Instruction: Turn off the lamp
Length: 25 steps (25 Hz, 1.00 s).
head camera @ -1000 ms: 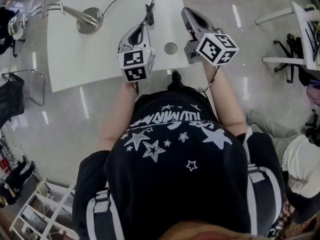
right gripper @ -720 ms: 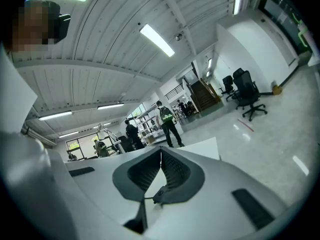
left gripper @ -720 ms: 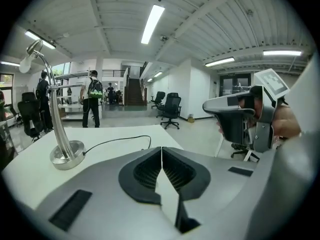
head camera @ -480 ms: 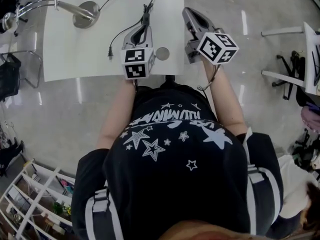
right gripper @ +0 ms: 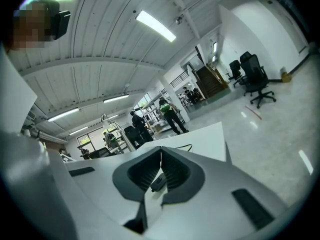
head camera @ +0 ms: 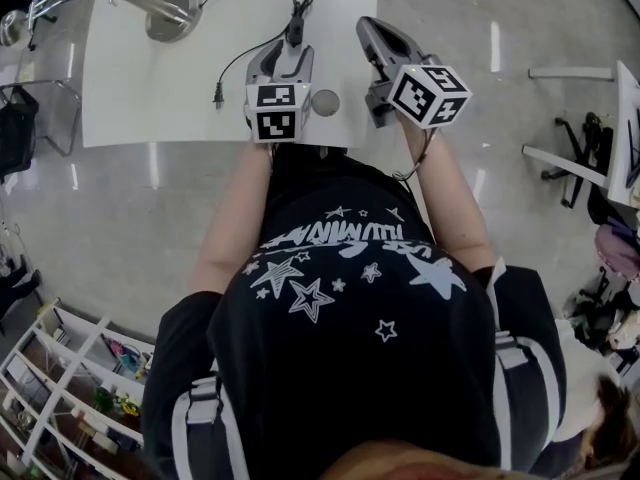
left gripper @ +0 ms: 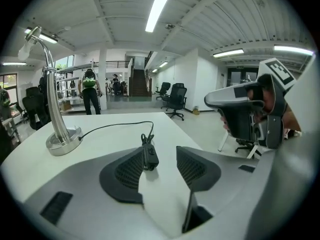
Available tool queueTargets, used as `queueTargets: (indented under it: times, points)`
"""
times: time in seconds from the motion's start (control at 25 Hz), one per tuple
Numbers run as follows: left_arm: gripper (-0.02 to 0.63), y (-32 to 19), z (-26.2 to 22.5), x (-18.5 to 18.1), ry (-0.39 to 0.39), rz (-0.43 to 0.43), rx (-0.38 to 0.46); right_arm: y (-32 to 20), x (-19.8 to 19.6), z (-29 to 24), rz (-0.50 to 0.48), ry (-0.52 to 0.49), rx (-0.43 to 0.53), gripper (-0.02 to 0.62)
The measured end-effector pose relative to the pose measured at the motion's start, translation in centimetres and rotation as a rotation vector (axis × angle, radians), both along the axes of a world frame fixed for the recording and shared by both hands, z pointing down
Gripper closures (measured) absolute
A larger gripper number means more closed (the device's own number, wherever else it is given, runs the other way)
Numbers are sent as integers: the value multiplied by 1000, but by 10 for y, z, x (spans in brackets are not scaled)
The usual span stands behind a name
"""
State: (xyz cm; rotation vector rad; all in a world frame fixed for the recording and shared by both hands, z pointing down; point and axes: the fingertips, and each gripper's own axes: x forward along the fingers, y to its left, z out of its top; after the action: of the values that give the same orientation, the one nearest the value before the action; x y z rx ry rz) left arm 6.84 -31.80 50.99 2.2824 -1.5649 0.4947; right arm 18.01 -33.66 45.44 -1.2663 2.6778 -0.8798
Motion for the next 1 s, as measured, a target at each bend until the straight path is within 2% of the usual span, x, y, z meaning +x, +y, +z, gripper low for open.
queueTargets:
  times: [0.12,0.24,0.48,0.72,1.0]
  points:
    - [360,-9,18,-4,-74,10,-8,-4,-6,7,2,14,-14,589]
    - [353,-14,35,-5,-119,19,-45,-8,-7,13,11,24,-30,589]
    - [353,-23,49,-3,-111,26,-98,-17,-11,23,12,50,-54,589]
    - [354,-35,56,-2,-157,55,-121,-25,-22,35,-7,74,-75,589]
    - [373,-42,64,1,-160,64,-169,-32,-28,46,-52,104,-96,589]
